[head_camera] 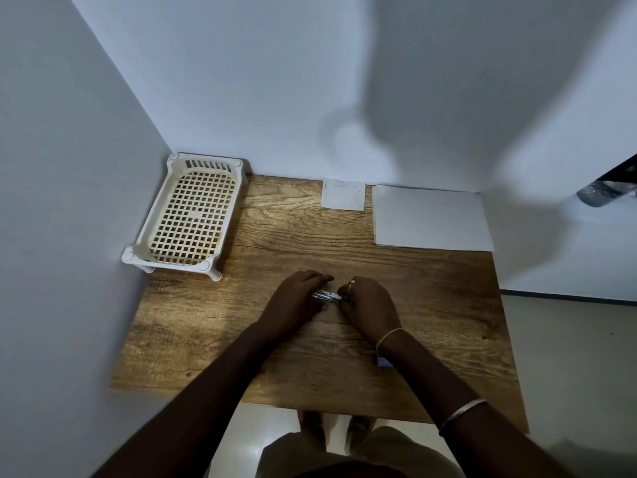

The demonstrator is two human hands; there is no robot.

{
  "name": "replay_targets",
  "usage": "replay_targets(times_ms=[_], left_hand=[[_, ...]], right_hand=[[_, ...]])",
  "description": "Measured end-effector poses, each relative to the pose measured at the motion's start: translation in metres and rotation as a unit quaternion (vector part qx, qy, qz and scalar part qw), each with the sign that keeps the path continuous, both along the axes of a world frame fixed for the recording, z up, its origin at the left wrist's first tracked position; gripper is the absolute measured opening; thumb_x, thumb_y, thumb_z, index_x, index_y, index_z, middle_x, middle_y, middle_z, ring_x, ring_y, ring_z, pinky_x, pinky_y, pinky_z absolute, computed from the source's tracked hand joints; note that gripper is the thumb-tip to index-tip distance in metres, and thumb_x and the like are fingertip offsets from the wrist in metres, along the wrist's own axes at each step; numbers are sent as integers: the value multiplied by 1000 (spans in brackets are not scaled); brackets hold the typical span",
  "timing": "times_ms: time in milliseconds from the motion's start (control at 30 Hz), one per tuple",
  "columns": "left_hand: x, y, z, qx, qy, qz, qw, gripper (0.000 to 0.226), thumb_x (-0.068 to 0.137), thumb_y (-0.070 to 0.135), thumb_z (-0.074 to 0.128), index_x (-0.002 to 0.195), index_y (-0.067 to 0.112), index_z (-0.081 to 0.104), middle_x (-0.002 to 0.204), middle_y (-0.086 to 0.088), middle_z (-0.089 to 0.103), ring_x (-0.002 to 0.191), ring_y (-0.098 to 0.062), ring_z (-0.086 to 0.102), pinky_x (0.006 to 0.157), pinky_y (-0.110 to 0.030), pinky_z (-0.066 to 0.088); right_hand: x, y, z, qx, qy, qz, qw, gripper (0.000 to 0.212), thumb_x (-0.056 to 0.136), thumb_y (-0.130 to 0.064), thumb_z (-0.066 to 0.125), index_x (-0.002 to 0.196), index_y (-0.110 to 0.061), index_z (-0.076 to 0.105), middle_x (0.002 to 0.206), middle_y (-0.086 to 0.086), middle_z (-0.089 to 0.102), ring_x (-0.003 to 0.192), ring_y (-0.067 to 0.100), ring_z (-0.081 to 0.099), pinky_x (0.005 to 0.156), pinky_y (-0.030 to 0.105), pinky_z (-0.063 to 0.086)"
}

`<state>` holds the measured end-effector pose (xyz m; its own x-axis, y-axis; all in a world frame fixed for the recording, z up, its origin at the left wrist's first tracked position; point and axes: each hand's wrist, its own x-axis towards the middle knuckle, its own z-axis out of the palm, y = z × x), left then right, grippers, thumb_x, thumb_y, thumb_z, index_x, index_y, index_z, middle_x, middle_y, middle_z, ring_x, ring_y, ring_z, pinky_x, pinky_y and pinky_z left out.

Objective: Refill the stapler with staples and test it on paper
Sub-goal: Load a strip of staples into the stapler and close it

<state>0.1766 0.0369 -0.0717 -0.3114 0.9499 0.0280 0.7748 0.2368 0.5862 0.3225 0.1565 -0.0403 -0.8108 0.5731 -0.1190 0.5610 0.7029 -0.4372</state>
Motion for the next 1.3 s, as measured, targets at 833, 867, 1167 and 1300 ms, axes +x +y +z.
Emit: replay_targets(times_ms=[833, 867, 1167, 1300], left_hand=[[0, -2, 9, 46, 55, -55, 996, 58, 88, 15, 73, 143, 12, 55, 111, -4, 73, 101, -25, 62, 85, -42, 49], [-1, -2, 9, 47, 35, -42, 997, 59, 86, 16, 75, 142, 12, 56, 113, -4, 71, 103, -25, 62, 86, -40, 49], [7, 11, 38, 119, -360, 176, 908, 40, 84, 13, 82, 122, 14, 70, 112, -1, 76, 101, -16, 74, 87, -34, 60], [8, 23, 67, 190, -449, 191, 852, 22, 86, -4, 75, 107, -1, 72, 103, -16, 76, 97, -25, 74, 84, -36, 61]], right_hand=[[-4, 4, 2, -98, 29, 25, 994, 16, 72, -16, 72, 87, -16, 77, 78, 3, 72, 71, 15, 64, 67, 31, 51], [-3, 5, 4, -100, 40, 19, 994, 15, 72, -17, 73, 86, -17, 77, 76, 1, 72, 69, 13, 63, 66, 31, 50], [-7, 21, 53, -92, 154, 3, 984, 17, 71, -13, 80, 87, -17, 79, 76, -4, 74, 68, 4, 67, 65, 21, 55], [-10, 33, 87, -81, 163, 17, 983, 17, 75, -11, 80, 90, -18, 81, 80, -6, 76, 71, 0, 67, 69, 3, 46]])
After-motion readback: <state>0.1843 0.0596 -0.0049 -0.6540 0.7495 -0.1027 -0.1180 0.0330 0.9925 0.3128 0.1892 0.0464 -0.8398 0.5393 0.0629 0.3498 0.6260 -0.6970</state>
